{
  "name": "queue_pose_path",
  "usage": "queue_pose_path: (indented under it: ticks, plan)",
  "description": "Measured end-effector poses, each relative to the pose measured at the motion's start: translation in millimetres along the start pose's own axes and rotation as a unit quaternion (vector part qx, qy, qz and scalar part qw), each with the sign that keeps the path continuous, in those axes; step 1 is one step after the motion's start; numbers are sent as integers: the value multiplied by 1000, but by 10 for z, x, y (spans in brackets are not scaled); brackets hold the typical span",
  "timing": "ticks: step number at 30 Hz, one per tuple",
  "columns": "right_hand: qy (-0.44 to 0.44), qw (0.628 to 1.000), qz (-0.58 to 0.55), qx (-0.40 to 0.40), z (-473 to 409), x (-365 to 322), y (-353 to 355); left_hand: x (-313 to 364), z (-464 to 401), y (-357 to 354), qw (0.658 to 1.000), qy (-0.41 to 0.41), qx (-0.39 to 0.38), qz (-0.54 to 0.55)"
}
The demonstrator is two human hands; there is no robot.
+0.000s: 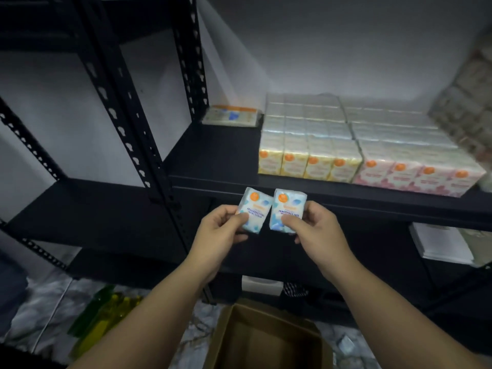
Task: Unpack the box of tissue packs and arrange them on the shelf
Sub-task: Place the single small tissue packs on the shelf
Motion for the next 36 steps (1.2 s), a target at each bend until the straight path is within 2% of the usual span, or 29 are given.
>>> queue_pose_path:
  ticks: [3,11,21,24,27,30,36]
  plan:
    - [14,1000,13,-8,-152,-108,-163,72,-148,194,1000,0,12,20]
    - [74,997,-17,7,-532,-414,-575,575,-464,706,992,-87,92,19]
    - [97,992,54,66,-818,-503,-839,632,-808,876,988,-106,101,-51]
    - [96,990,89,59,-821,-520,-912,639,-867,892,985,-113,88,-100]
    - [102,986,127,40,-827,-545,-1009,695,-901,924,965,-138,86,-204]
    - [122,970,201,55,-843,-594,-1053,780,-913,962,935,-169,101,-294]
    - [205,909,356,65,-856,-768,-1202,910,-944,946,866,-212,109,-439]
Point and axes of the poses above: each hand's wrist, its own z-axis away from the middle knuckle, its own y-axis out of the back of the hand, x = y × z, the point moved 10 cm from there along -z, towards the middle knuckle, and after that the axes turned 1 degree about x, right-handed, at the moved point
